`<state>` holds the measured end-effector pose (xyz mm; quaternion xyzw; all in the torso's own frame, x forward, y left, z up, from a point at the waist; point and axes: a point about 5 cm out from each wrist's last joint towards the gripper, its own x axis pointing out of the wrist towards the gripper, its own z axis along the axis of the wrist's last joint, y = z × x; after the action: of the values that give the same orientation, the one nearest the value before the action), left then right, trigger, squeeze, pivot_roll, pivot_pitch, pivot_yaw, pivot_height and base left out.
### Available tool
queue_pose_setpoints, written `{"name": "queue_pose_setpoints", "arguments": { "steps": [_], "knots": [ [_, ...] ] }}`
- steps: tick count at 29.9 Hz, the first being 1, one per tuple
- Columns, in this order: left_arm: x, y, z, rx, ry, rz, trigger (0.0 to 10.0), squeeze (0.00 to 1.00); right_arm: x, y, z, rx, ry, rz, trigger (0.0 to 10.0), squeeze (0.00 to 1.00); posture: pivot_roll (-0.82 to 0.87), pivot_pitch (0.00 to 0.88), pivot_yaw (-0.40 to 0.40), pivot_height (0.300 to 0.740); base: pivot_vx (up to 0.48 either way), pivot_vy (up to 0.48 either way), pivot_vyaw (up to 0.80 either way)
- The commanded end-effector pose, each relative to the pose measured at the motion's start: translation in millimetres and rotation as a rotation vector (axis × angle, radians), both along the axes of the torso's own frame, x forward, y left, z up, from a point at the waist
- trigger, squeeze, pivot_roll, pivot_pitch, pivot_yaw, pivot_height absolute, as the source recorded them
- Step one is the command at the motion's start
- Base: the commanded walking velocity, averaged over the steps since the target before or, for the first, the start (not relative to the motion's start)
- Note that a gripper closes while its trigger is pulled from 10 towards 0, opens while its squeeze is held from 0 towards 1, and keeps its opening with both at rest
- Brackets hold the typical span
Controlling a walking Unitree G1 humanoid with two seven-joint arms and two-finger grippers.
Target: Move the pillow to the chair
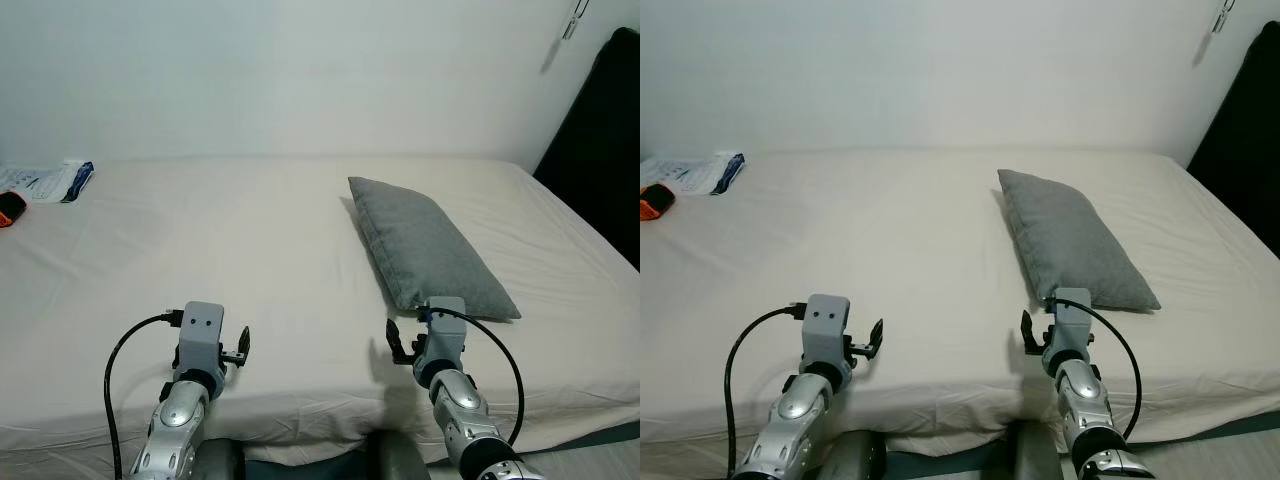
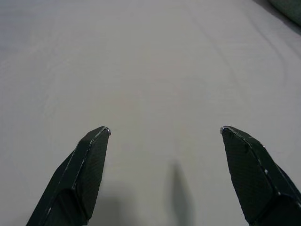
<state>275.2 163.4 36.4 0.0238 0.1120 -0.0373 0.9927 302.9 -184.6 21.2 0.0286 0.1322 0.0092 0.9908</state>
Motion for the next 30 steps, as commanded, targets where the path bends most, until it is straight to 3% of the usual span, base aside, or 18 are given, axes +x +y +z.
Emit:
{"name": "queue_pose_setpoints", "arguments": {
  "steps": [1, 15, 21, 30],
  "knots": [
    [1.9, 2.7, 3.7, 0.005, -0.005, 0.002, 10.0, 0.00, 3.4, -3.9, 2.9, -0.005, 0.002, -0.005, 10.0, 0.00, 0.07, 0.000, -0.067, 0.570, 0.000, 0.000, 0.00],
    [1.5, 16.7, 12.5, 0.039, -0.033, -0.004, 10.0, 0.00, 26.3, -14.1, 30.6, -0.042, -0.078, -0.047, 10.0, 0.00, 0.10, 0.033, -0.047, 0.560, 0.000, 0.000, 0.00],
    [4.2, 25.1, 21.9, 0.041, -0.068, 0.018, 10.0, 0.00, 33.3, -14.5, 39.0, 0.035, -0.104, -0.074, 10.0, 0.00, 0.14, 0.067, -0.061, 0.560, 0.000, 0.000, 0.00],
    [0.9, 31.7, 25.2, 0.056, -0.060, 0.015, 10.0, 0.00, 40.9, -11.1, 43.4, 0.075, -0.075, -0.089, 10.0, 0.00, 0.17, 0.118, -0.054, 0.560, 0.000, 0.000, 0.00]
  ]
}}
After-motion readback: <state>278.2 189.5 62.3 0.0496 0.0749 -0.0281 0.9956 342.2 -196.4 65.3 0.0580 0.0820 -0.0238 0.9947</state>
